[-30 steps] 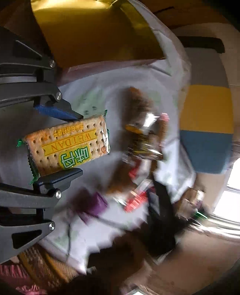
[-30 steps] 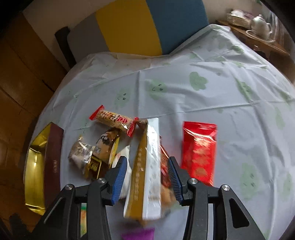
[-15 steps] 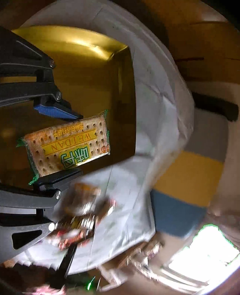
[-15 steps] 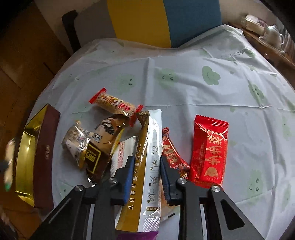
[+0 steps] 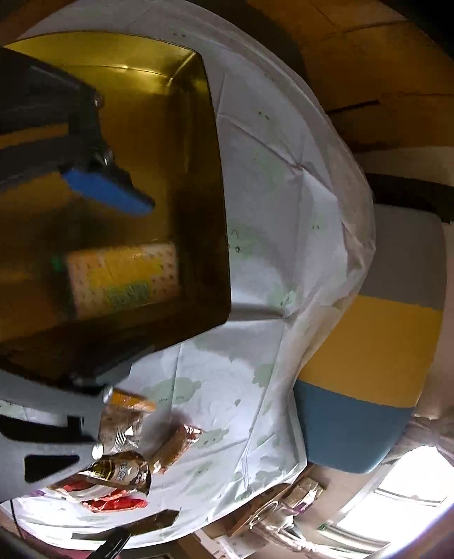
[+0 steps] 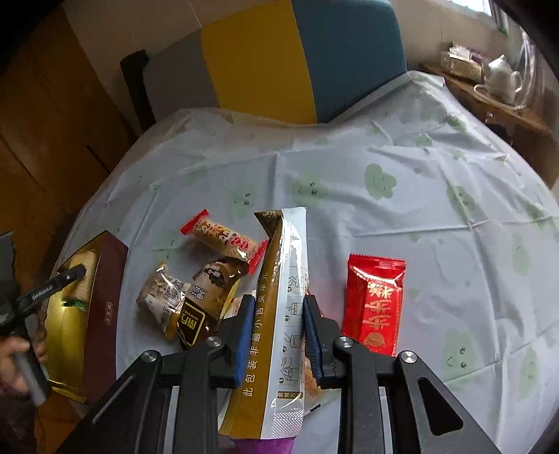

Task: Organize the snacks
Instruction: 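Carry cracker pack into gold tray with left gripper while right gripper grasps biscuit bag, then lower the white-and-gold biscuit bag into the gold tray and open the right gripper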

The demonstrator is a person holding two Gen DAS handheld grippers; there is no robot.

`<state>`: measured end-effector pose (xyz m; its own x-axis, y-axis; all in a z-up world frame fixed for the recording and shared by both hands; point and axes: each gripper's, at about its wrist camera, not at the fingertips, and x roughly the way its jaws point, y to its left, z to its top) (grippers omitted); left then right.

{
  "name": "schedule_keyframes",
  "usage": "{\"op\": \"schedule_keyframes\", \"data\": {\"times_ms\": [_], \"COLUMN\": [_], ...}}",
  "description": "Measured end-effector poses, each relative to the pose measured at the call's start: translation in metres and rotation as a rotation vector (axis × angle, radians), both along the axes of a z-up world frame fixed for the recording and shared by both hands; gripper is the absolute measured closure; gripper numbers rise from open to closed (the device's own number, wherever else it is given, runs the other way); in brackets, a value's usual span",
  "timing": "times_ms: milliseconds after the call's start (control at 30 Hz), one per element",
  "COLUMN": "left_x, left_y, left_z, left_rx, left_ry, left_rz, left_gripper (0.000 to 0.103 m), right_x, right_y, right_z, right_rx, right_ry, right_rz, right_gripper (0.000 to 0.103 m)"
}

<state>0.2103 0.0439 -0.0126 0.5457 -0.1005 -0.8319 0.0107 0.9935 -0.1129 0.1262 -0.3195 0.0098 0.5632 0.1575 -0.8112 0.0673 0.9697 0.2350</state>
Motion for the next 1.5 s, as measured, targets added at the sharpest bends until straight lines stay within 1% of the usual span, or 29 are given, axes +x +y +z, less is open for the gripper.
{"op": "schedule_keyframes", "data": {"times_ms": [67, 133, 233, 333, 400, 433, 500, 567, 600, 667, 767, 800, 867, 900, 933, 1033, 1100, 1200, 1333, 1433, 1467, 1500], "left_x": [-0.004, -0.018, -0.046, -0.076, -0.093, -0.103, -0.118, -0.129, -0.134, -0.14, -0.148, -0.151, -0.154, -0.157, -0.158, -0.163, -0.165, -0.17, -0.171, -0.171, -0.171, -0.171], "left_y": [0.004, 0.008, 0.014, 0.025, 0.033, 0.039, 0.05, 0.059, 0.065, 0.073, 0.08, 0.083, 0.088, 0.09, 0.091, 0.096, 0.097, 0.097, 0.092, 0.085, 0.082, 0.08], "left_z": [-0.001, 0.0, 0.005, 0.009, 0.01, 0.011, 0.012, 0.011, 0.01, 0.006, 0.006, 0.007, 0.007, 0.007, 0.006, 0.006, 0.006, 0.005, 0.006, 0.008, 0.008, 0.008], "left_rx": [-0.005, 0.002, 0.029, 0.033, 0.023, 0.013, 0.019, 0.012, -0.002, -0.031, -0.047, -0.059, -0.072, -0.077, -0.078, -0.089, -0.087, -0.074, -0.062, -0.043, -0.037, -0.035], "left_ry": [0.008, 0.006, -0.018, -0.026, -0.026, -0.033, -0.039, -0.047, -0.043, -0.029, -0.039, -0.044, -0.05, -0.053, -0.054, -0.06, -0.063, -0.072, -0.086, -0.095, -0.098, -0.097], "left_rz": [0.024, 0.038, 0.063, 0.108, 0.135, 0.151, 0.178, 0.205, 0.224, 0.242, 0.255, 0.259, 0.267, 0.265, 0.266, 0.27, 0.27, 0.257, 0.243, 0.222, 0.217, 0.212], "left_gripper": [0.028, 0.028, 0.028, 0.028, 0.028, 0.028, 0.028, 0.028, 0.028, 0.028, 0.028, 0.028, 0.028, 0.028, 0.028, 0.028, 0.028, 0.028, 0.028, 0.028, 0.028, 0.028], "right_x": [0.0, -0.001, -0.003, -0.008, -0.011, -0.013, -0.018, -0.023, -0.025, -0.029, -0.03, -0.032, -0.028, -0.028, -0.027, -0.021, -0.019, -0.014, -0.015, -0.022, -0.025, -0.025], "right_y": [0.001, 0.0, 0.001, 0.014, 0.024, 0.032, 0.049, 0.063, 0.07, 0.091, 0.124, 0.134, 0.162, 0.171, 0.187, 0.218, 0.239, 0.259, 0.256, 0.249, 0.247, 0.246], "right_z": [0.002, 0.003, 0.009, 0.017, 0.018, 0.017, 0.017, 0.019, 0.022, 0.031, 0.04, 0.041, 0.041, 0.042, 0.04, 0.03, 0.022, 0.0, -0.013, -0.009, -0.007, -0.007], "right_rx": [-0.01, -0.008, 0.003, 0.039, 0.057, 0.065, 0.082, 0.149, 0.16, 0.158, 0.222, 0.234, 0.305, 0.316, 0.317, 0.301, 0.24, 0.163, 0.142, 0.136, 0.135, 0.133], "right_ry": [-0.014, -0.023, -0.06, -0.108, -0.115, -0.115, -0.101, -0.084, -0.085, -0.09, -0.093, -0.093, -0.075, -0.073, -0.074, -0.053, -0.05, -0.012, 0.02, 0.006, 0.0, -0.005], "right_rz": [0.0, -0.003, 0.011, 0.081, 0.133, 0.162, 0.217, 0.26, 0.277, 0.302, 0.344, 0.351, 0.366, 0.369, 0.375, 0.378, 0.388, 0.387, 0.378, 0.377, 0.376, 0.373], "right_gripper": [0.075, 0.075, 0.075, 0.075, 0.075, 0.075, 0.075, 0.075, 0.075, 0.075, 0.075, 0.075, 0.075, 0.075, 0.075, 0.074, 0.071, 0.071, 0.067, 0.066, 0.065, 0.059]}}
